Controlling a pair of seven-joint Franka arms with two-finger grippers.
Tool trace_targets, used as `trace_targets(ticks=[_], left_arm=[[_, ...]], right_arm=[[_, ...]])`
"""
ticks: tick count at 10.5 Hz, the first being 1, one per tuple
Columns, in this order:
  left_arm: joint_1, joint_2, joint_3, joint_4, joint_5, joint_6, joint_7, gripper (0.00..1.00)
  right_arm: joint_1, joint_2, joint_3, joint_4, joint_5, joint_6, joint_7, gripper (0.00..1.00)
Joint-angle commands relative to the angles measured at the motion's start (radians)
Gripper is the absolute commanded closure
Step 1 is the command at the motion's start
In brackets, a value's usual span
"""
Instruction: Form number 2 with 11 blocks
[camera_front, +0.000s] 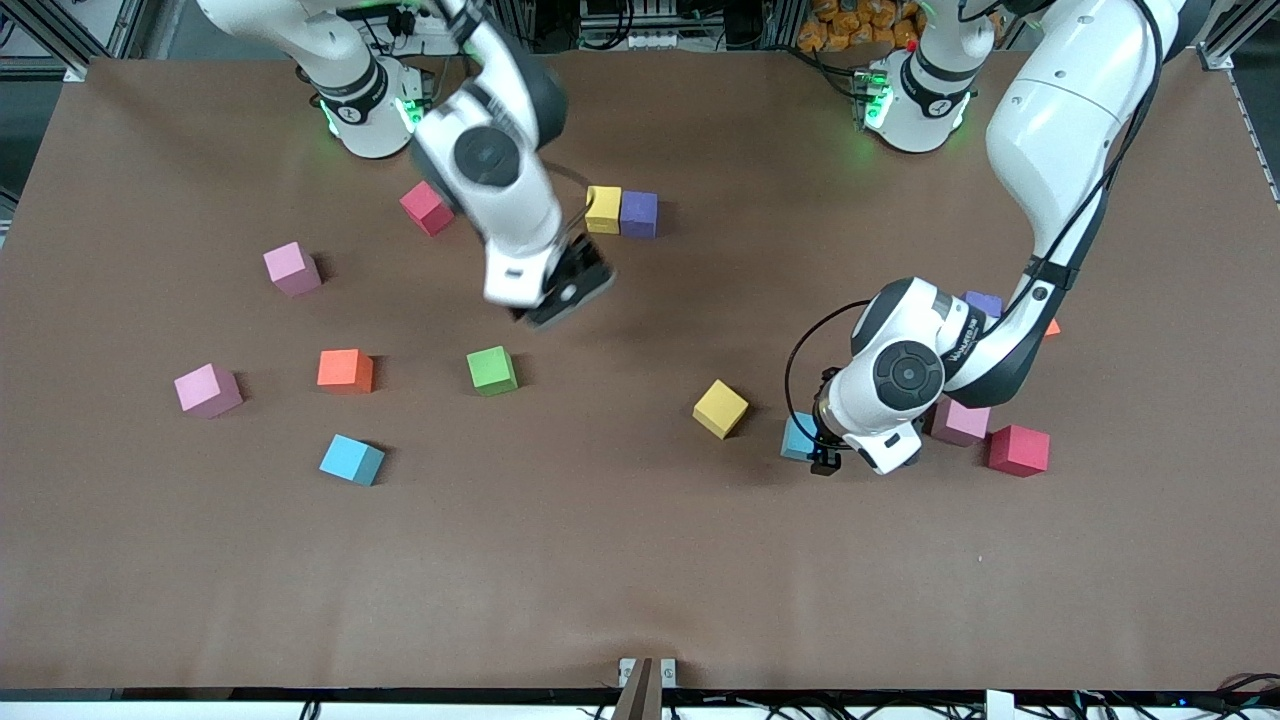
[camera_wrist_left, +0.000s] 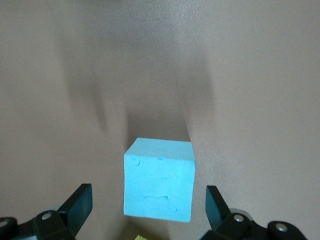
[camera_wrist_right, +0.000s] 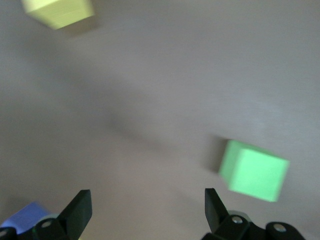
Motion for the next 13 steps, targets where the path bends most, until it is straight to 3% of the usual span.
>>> trace_targets(ticks=[1,4,13], left_arm=[[-0.006,0.011,0.001,0.004,0.029,-0.001,0.001,0.0],[-0.008,0.03,0.002,0.004,0.03,0.01,0.001,0.0],[-0.015,0.057,0.004,0.004,0.049,0.035,0.002,0.0]], right_arm=[[-0.08,0.059,0.019,0.081,0.0,-0.017,0.003,0.0],[-0.153,0.065,0.019,0.123,0.0,-0.044,0.003,0.0],[-0.14,0.137,0.017,0.128,-0.005,-0.038,0.01,0.0]])
